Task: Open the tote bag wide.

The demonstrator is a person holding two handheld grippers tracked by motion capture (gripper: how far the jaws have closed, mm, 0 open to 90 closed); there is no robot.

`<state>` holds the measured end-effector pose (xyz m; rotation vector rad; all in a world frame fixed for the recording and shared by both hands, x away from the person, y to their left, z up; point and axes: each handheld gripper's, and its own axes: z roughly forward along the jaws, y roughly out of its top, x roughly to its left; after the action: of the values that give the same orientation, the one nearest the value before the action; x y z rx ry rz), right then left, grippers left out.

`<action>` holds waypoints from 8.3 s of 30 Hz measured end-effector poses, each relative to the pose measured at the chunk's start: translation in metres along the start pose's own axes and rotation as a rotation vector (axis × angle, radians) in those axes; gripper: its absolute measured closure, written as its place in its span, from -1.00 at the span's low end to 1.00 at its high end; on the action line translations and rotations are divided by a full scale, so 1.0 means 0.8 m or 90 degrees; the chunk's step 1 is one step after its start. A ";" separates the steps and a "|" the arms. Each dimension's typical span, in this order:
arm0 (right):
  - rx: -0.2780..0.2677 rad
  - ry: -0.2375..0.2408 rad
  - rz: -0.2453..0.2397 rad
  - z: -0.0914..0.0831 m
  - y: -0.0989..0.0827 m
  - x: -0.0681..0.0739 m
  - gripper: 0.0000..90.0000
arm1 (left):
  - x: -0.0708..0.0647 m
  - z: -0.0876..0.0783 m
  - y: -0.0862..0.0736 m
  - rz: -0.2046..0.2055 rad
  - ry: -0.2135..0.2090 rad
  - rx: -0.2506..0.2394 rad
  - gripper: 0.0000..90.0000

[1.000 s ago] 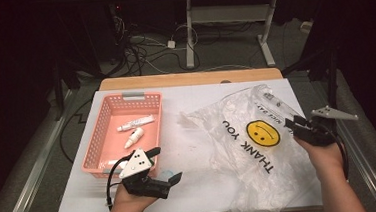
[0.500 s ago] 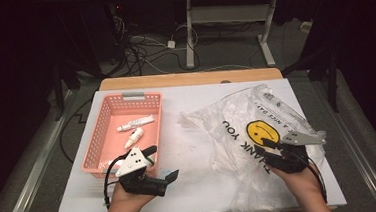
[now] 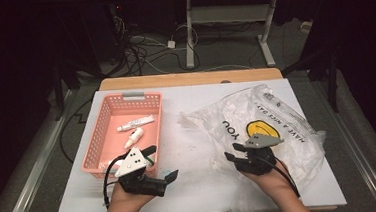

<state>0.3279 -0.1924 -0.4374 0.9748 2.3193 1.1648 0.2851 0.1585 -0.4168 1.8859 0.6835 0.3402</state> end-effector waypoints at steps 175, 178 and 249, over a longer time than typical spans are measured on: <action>0.051 0.028 0.022 0.013 -0.034 -0.013 0.99 | -0.035 0.205 0.000 0.034 -0.036 0.235 0.96; 0.025 0.024 0.029 0.002 -0.031 -0.016 0.99 | -0.035 0.205 0.000 0.037 -0.036 0.236 0.96; -0.248 -0.073 0.059 -0.089 0.042 -0.039 1.00 | -0.047 0.115 0.031 0.024 -0.097 0.107 -0.08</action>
<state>0.3217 -0.2399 -0.3677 0.9792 1.8776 1.4853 0.3110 0.0600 -0.4286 2.0618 0.5899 0.1641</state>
